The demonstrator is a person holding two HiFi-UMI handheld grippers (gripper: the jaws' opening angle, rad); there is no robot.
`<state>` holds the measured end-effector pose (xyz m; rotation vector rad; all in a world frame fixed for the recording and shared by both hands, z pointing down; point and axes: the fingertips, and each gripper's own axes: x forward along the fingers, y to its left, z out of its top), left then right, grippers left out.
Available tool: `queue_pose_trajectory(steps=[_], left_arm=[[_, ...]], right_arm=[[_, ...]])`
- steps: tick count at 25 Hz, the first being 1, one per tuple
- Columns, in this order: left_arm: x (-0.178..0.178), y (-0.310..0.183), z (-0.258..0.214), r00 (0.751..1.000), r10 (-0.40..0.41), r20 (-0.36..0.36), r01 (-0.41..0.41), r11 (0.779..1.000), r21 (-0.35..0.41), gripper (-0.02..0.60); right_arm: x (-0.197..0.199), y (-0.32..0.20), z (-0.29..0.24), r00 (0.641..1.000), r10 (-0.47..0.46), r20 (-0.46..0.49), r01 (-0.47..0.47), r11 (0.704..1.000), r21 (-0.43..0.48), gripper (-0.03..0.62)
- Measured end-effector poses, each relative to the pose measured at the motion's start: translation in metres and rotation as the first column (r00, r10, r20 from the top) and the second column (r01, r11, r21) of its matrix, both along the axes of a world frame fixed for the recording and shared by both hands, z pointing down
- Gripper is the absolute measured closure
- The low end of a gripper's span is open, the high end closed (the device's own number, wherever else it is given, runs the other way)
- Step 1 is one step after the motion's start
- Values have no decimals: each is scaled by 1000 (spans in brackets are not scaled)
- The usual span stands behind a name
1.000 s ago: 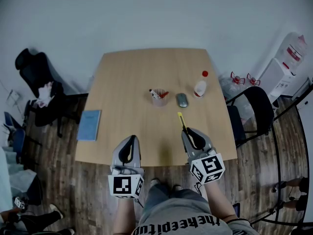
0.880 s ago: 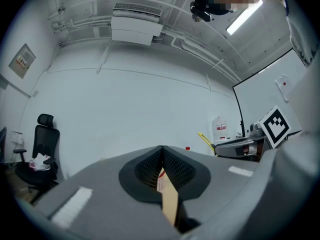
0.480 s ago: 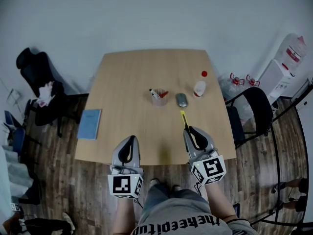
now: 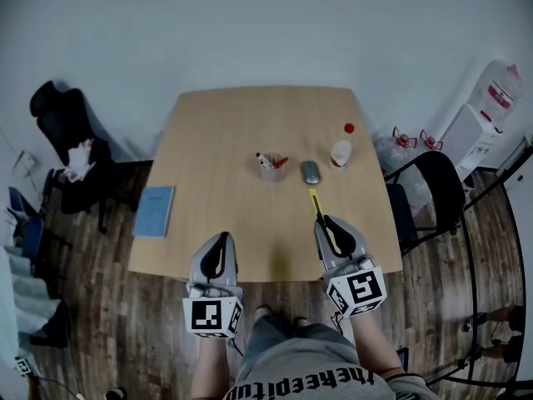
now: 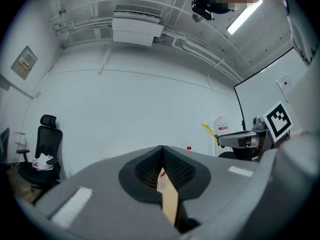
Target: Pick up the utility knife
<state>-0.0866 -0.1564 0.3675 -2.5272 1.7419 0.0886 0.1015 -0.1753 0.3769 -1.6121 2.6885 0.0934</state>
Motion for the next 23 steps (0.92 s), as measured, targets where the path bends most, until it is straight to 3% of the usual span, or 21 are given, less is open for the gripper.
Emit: queue_pose_trajectory(steps=[23], left_arm=[[-5,-11,2,1000,1,-3,-1,1000,-3,561]], right_arm=[[-4,-9,-5,1000,10,-9,-10,1000,12,539]])
